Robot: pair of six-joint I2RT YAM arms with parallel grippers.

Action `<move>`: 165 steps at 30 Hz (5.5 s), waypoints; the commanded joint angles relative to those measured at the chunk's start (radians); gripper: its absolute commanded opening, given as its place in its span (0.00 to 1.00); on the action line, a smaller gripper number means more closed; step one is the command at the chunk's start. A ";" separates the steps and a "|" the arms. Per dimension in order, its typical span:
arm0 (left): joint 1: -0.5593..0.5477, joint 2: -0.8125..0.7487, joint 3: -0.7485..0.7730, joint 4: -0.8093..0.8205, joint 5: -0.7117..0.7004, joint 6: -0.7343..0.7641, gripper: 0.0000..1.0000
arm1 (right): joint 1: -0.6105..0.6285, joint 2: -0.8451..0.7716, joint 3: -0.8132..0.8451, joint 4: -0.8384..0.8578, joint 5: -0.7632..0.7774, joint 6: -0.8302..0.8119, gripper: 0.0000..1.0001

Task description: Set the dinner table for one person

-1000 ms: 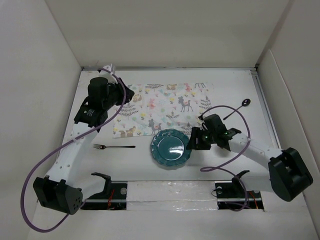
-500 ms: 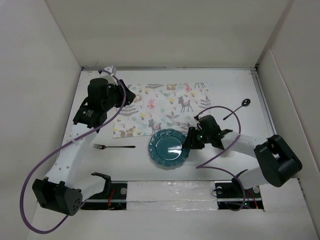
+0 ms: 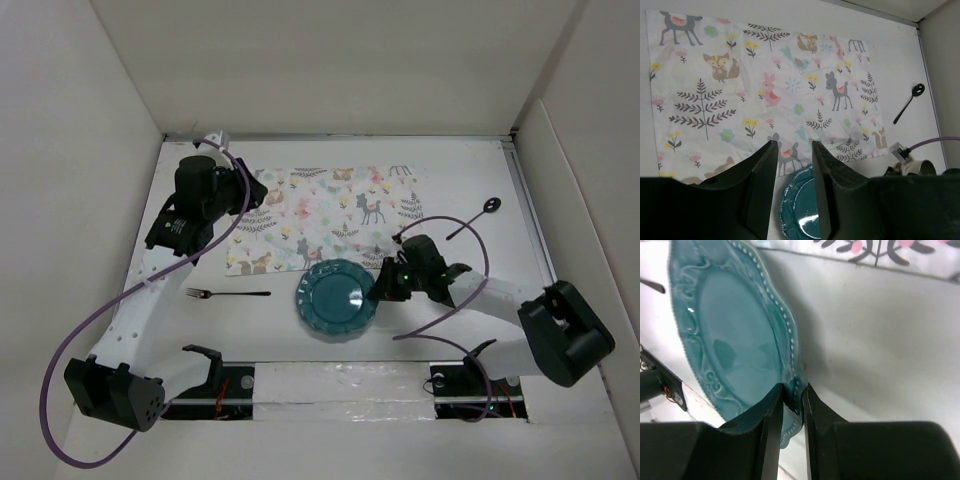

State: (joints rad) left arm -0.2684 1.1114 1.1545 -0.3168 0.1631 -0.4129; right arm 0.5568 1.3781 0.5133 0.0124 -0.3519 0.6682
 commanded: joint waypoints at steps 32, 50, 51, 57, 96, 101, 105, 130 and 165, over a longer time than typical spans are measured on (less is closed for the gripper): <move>0.003 -0.028 0.091 -0.012 -0.053 0.097 0.46 | -0.236 0.499 1.001 0.181 -0.328 0.271 0.00; 0.003 -0.007 0.028 0.010 -0.042 0.091 0.46 | -0.236 0.624 0.893 0.124 -0.256 0.223 0.00; 0.003 -0.007 0.028 0.012 -0.040 0.089 0.46 | -0.236 0.628 0.889 0.113 -0.257 0.214 0.00; 0.003 -0.007 0.016 0.012 -0.042 0.085 0.46 | -0.236 0.622 0.829 0.028 -0.203 0.145 0.05; -0.078 0.090 -0.052 0.025 0.132 0.171 0.26 | -0.393 -0.401 0.395 -0.903 0.538 -0.047 0.33; -0.244 0.107 -0.064 -0.019 -0.059 0.189 0.33 | -0.393 -0.360 0.386 -0.902 0.498 -0.039 0.46; -0.244 0.079 -0.101 0.018 0.004 0.163 0.33 | -0.393 -0.309 0.367 -0.836 0.493 -0.041 0.46; -0.293 -0.056 -0.230 -0.002 0.090 0.135 0.33 | -0.296 -0.039 0.794 -0.838 0.722 -0.067 0.00; -0.293 0.011 -0.193 -0.008 -0.065 -0.075 0.33 | -0.267 1.122 2.009 -0.907 0.594 -0.461 0.00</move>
State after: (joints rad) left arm -0.5556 1.1198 0.9325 -0.3412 0.1024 -0.4801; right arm 0.2726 2.4756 2.4756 -0.9295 0.2398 0.2264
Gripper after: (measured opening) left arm 0.331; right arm 0.035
